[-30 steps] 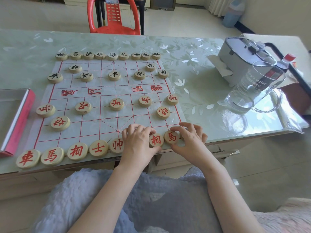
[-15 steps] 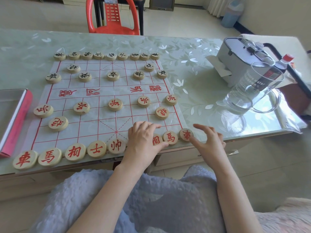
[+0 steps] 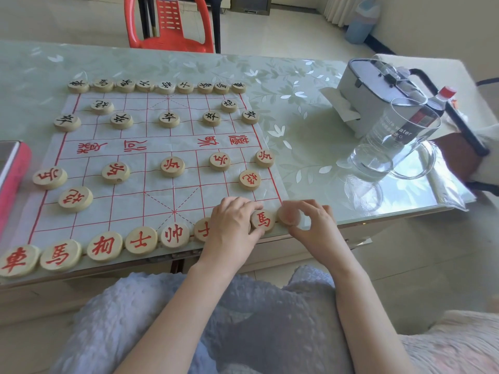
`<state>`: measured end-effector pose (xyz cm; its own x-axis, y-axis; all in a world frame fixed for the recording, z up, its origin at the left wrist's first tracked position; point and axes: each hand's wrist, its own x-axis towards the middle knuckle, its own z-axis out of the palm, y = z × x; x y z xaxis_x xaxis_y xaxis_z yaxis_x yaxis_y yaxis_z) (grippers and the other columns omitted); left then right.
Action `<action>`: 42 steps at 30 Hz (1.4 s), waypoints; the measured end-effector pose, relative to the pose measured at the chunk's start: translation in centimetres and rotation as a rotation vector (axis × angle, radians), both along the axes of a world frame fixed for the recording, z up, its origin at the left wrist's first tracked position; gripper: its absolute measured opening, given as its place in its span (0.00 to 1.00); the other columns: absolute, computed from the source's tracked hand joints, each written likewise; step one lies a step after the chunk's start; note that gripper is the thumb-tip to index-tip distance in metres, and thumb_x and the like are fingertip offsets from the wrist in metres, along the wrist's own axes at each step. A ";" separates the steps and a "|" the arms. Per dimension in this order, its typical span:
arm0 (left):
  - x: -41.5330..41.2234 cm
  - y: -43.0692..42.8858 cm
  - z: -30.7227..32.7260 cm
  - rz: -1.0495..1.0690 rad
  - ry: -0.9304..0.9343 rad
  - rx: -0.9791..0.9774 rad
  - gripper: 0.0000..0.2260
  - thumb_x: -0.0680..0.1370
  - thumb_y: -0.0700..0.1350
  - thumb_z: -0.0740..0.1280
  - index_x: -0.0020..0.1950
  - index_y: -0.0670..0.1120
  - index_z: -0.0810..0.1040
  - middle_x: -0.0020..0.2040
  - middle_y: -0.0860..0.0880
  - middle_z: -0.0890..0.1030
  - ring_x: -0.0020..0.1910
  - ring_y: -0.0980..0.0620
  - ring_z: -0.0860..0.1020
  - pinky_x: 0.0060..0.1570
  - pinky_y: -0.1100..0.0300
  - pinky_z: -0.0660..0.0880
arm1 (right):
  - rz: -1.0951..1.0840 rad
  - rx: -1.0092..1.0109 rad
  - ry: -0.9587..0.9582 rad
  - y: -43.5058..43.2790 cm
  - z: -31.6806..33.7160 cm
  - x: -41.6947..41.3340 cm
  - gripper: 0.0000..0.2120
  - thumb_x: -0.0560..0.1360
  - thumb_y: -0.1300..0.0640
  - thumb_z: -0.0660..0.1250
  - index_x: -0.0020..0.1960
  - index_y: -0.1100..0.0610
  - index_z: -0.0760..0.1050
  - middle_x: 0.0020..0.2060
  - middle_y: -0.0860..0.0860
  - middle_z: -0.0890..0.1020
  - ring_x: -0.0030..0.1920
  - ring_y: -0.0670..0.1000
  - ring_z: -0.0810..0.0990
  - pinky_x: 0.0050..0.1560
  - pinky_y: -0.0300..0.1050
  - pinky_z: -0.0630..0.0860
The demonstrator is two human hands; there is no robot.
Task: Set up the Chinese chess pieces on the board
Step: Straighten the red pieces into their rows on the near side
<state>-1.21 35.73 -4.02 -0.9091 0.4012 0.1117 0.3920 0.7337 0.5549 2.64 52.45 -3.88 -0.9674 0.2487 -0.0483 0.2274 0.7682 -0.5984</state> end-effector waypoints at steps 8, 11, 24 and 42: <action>0.0 0.0 -0.3 -0.007 -0.002 -0.016 0.19 0.74 0.50 0.67 0.65 0.53 0.72 0.60 0.55 0.75 0.63 0.53 0.65 0.61 0.61 0.60 | -0.116 0.113 -0.015 -0.4 0.3 -0.6 0.30 0.65 0.47 0.75 0.63 0.50 0.69 0.59 0.49 0.68 0.60 0.52 0.64 0.60 0.43 0.57; 0.1 0.2 -0.5 -0.015 0.004 -0.035 0.20 0.74 0.52 0.67 0.65 0.53 0.71 0.61 0.55 0.74 0.63 0.53 0.65 0.61 0.61 0.60 | -0.015 0.096 -0.065 -0.3 0.5 0.1 0.32 0.68 0.53 0.72 0.69 0.45 0.64 0.65 0.47 0.63 0.63 0.52 0.62 0.62 0.44 0.56; -0.1 0.5 -0.7 -0.003 -0.001 -0.030 0.22 0.74 0.52 0.67 0.67 0.51 0.69 0.62 0.54 0.74 0.64 0.53 0.66 0.62 0.62 0.60 | -0.091 0.049 -0.071 0.2 0.5 0.1 0.38 0.64 0.46 0.76 0.70 0.45 0.63 0.68 0.46 0.59 0.66 0.53 0.59 0.69 0.49 0.58; 0.0 0.6 -0.6 -0.014 0.000 -0.014 0.20 0.74 0.51 0.67 0.65 0.51 0.71 0.60 0.54 0.75 0.63 0.53 0.66 0.62 0.61 0.60 | -0.129 0.045 -0.081 0.2 -0.1 0.0 0.34 0.62 0.47 0.77 0.65 0.47 0.69 0.65 0.47 0.64 0.65 0.52 0.60 0.64 0.43 0.56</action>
<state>-1.25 36.32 -4.66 -0.9034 0.4155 0.1058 0.4023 0.7359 0.5446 2.66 52.66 -3.94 -0.9207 0.3742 -0.1108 0.3719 0.7553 -0.5396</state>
